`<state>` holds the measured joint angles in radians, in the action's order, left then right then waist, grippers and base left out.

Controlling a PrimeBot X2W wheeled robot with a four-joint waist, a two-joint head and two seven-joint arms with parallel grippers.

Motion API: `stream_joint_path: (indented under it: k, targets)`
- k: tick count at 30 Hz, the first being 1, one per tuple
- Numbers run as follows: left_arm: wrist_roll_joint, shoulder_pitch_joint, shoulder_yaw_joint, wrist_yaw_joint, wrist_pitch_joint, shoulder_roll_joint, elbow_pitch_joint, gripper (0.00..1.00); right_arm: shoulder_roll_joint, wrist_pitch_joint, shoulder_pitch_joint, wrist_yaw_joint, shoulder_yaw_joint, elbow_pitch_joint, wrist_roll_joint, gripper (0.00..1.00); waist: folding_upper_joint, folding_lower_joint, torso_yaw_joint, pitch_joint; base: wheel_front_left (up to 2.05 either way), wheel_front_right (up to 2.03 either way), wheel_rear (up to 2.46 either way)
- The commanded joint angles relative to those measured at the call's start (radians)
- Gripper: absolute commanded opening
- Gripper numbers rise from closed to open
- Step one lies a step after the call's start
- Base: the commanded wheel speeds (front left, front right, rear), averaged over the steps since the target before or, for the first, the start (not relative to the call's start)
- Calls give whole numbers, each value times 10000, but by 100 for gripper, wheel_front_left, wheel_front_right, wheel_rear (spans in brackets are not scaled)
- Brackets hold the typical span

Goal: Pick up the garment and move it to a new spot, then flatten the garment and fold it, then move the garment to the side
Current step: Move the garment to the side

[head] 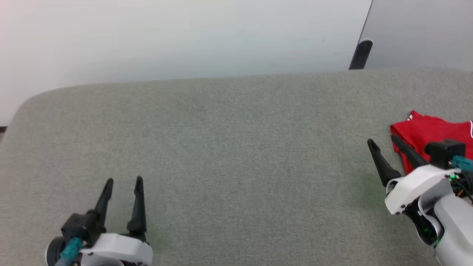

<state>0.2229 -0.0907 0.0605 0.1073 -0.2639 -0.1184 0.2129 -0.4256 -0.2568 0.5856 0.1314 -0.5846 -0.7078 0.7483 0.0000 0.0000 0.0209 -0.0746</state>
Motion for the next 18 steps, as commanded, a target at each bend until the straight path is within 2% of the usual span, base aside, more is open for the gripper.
stream_joint_path:
  k: [1,7,18]
  targets:
    - [61,220,-30,60,1,30,65,100,55,-65,-373,-18,317,236,34,100,0,0,-250,321,0,0,0]
    - [-65,631,-247,12,1,84,-4,100,-22,-79,-1837,-18,1781,1611,-743,100,0,0,-356,447,0,0,0]
    - [-484,1721,-396,-385,-3,291,-1327,100,625,128,-4832,-18,4160,4541,-2281,100,0,0,-457,412,0,0,0]
